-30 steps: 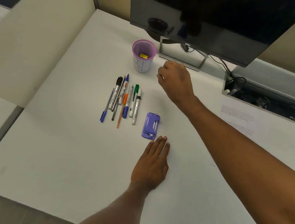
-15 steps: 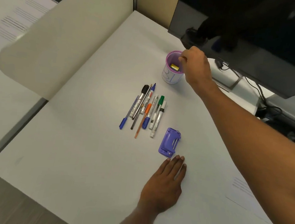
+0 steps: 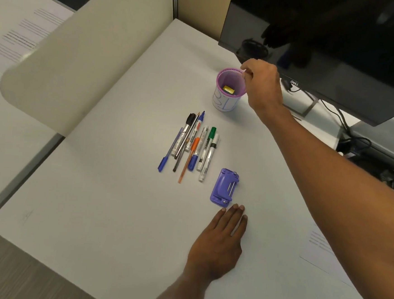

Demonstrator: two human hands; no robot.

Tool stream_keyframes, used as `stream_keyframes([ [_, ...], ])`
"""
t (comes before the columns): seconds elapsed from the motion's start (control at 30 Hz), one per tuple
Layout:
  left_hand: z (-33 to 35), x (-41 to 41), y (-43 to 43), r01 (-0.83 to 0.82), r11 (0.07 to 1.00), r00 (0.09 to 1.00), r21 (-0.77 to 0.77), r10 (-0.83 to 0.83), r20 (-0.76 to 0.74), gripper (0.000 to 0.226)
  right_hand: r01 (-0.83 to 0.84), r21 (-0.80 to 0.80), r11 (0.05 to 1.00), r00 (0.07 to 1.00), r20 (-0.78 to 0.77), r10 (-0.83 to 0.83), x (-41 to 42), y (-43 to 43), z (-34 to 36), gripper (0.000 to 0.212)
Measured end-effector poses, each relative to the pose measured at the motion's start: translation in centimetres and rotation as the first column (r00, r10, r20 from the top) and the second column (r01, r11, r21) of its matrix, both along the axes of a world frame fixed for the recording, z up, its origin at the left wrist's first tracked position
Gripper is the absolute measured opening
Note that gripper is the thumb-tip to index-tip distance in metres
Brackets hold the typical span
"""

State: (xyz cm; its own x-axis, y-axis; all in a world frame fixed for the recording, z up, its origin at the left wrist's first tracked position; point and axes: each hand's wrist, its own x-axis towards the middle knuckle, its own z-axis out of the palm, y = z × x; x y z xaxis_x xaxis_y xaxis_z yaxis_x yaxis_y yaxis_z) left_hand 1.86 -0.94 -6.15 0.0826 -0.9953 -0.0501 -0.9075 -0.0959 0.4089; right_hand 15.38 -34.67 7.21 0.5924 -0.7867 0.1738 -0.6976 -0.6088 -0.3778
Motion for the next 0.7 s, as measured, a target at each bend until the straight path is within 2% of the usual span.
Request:
stream_keyframes([
  [0.07, -0.1, 0.0, 0.0, 0.001, 1.0, 1.0, -0.017, -0.002, -0.016, 0.066, -0.021, 0.031, 0.999, 1.0, 0.021, 0.02, -0.7, 0.4, 0.3, 0.032],
  [0.2, -0.3, 0.0, 0.0, 0.004, 0.999, 0.998, -0.035, -0.006, -0.062, 0.063, 0.01, -0.018, 1.0, 0.997, 0.079, -0.008, -3.6, 1.6, 0.4, 0.036],
  [0.43, -0.7, -0.1, -0.1, -0.007, 0.999, 0.999, -0.042, 0.006, -0.034, 0.062, 0.067, 0.03, 0.997, 0.99, 0.119, -0.07, -11.9, 4.9, -1.0, 0.038],
  [0.7, -0.8, -0.4, 0.0, -0.028, 0.999, 1.0, -0.022, 0.028, -0.001, 0.06, 0.157, 0.134, 0.978, 0.973, 0.147, -0.176, -21.9, 9.4, -4.5, 0.026],
])
